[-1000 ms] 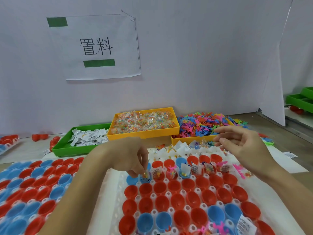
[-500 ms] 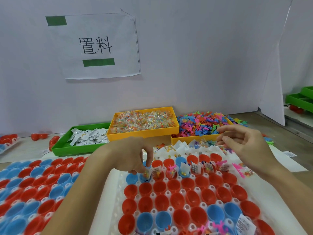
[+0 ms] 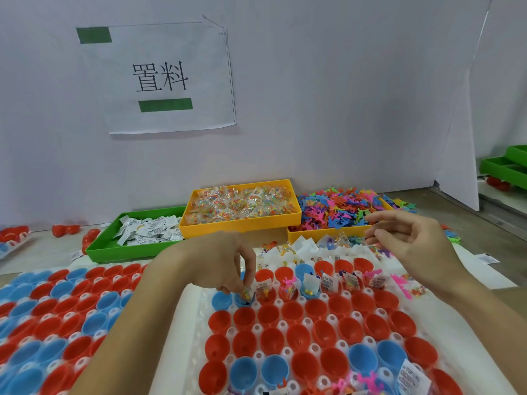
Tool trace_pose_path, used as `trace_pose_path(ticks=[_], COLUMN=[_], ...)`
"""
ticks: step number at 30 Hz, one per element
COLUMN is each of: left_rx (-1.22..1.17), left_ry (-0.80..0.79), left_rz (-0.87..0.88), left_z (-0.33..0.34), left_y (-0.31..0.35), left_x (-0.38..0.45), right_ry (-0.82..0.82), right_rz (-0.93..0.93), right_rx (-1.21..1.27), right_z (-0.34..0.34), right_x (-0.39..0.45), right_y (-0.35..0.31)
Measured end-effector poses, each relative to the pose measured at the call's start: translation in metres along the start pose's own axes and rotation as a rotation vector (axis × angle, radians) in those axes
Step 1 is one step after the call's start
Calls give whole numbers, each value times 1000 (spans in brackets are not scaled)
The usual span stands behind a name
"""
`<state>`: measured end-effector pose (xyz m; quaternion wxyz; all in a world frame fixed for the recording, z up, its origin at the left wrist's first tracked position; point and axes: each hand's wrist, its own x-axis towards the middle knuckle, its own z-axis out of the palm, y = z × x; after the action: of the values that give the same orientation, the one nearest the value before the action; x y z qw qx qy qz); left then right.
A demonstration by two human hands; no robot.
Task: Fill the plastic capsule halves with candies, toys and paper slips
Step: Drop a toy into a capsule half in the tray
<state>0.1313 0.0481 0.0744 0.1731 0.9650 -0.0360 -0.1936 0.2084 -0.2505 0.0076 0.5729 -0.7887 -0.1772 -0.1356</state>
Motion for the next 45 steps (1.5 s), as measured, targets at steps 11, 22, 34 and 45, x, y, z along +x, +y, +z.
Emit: trace_pose_path(ticks=[11, 22, 34, 45], left_rx=[22, 106, 17, 90], left_ry=[52, 119, 113, 169], left_rz=[10, 4, -2, -30], left_z=[7, 14, 11, 3], left_y=[-2, 0, -6, -8], left_x=[6, 14, 15, 5], right_ry=[2, 42, 90, -287], right_rz=[-8, 10, 90, 244], right_rx=[4, -7, -120, -672], right_z=[-1, -7, -26, -49], right_x=[0, 4, 13, 10], right_y=[0, 8, 24, 33])
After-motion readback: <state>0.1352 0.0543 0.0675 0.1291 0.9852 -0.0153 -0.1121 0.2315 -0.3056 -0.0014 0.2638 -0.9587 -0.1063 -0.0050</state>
